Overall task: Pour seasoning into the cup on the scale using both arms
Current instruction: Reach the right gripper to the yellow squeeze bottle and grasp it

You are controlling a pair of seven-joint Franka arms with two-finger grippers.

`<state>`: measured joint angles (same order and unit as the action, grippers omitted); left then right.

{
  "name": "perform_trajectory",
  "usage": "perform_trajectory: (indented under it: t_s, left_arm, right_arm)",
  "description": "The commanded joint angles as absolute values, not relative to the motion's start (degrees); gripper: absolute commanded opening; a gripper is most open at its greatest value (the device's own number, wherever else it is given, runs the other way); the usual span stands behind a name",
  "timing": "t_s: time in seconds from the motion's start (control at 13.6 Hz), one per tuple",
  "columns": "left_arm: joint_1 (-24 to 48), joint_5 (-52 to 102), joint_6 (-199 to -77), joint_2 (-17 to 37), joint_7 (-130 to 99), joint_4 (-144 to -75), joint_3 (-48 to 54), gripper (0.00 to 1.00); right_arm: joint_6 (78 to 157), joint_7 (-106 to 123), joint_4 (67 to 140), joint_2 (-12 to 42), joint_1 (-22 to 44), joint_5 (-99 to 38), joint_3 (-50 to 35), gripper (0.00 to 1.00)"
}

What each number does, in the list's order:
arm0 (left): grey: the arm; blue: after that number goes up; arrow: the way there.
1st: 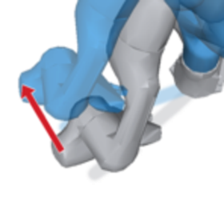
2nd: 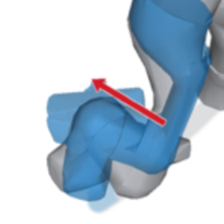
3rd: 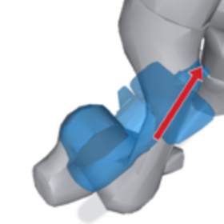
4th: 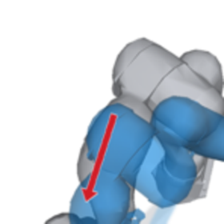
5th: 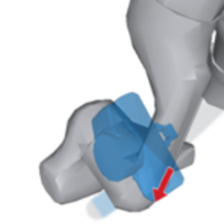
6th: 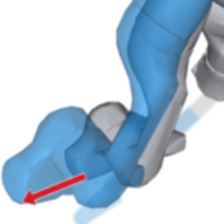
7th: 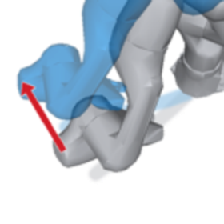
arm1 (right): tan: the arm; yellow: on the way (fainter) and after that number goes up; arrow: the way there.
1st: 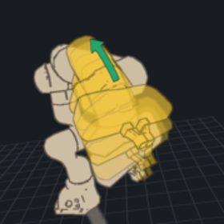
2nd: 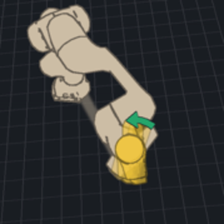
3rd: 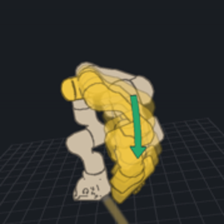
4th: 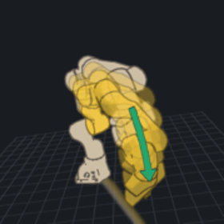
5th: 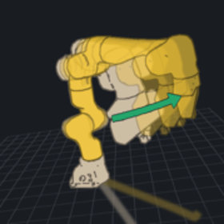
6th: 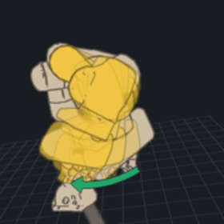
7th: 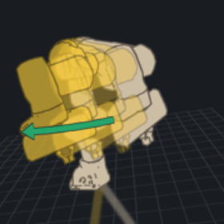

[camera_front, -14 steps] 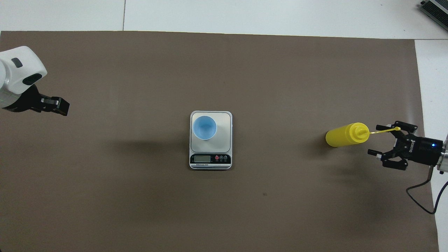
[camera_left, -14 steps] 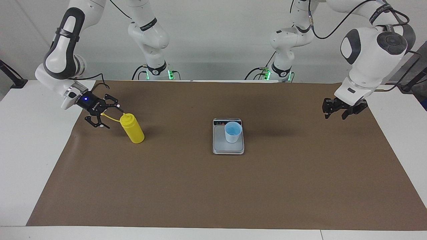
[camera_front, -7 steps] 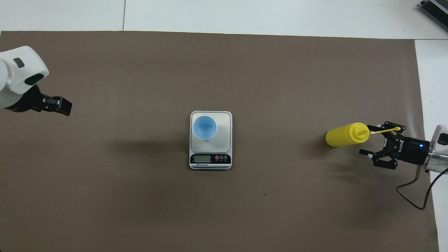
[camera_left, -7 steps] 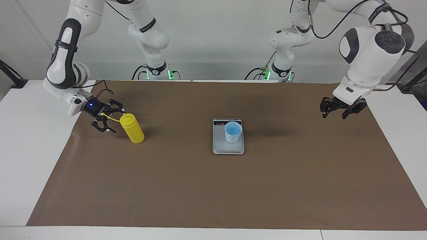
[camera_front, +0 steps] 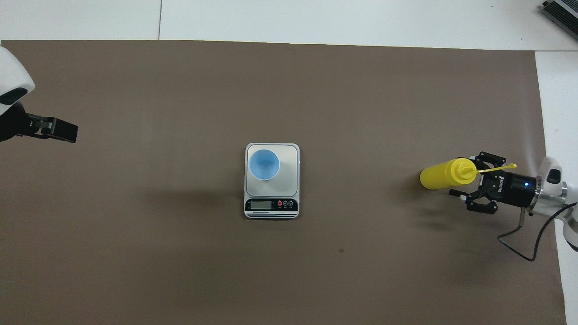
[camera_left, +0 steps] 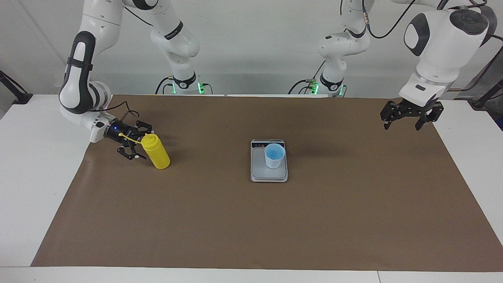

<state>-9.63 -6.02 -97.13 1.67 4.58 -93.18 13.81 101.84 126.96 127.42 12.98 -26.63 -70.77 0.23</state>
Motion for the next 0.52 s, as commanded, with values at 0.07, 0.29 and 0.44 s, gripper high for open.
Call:
perform_trajectory:
  t_s: [0.07, 0.29, 0.44]
  left_arm:
    - [-10.0, -5.2, -94.7, -0.3, 4.0, -92.6, 13.7, 1.0]
    - [-9.8, -5.3, -94.0, -1.3, 3.9, -92.9, 13.8, 1.0]
    - [-9.8, -5.3, -93.4, -1.4, 3.9, -93.0, 13.8, 1.0]
  right_arm:
    - [103.9, 128.6, 127.6, 14.6, -24.9, -75.8, 0.1, 1.0]
    - [105.5, 128.6, 127.7, 14.8, -23.9, -76.8, 0.1, 1.0]
    - [105.8, 128.6, 127.7, 14.9, -22.8, -77.6, 0.1, 1.0]
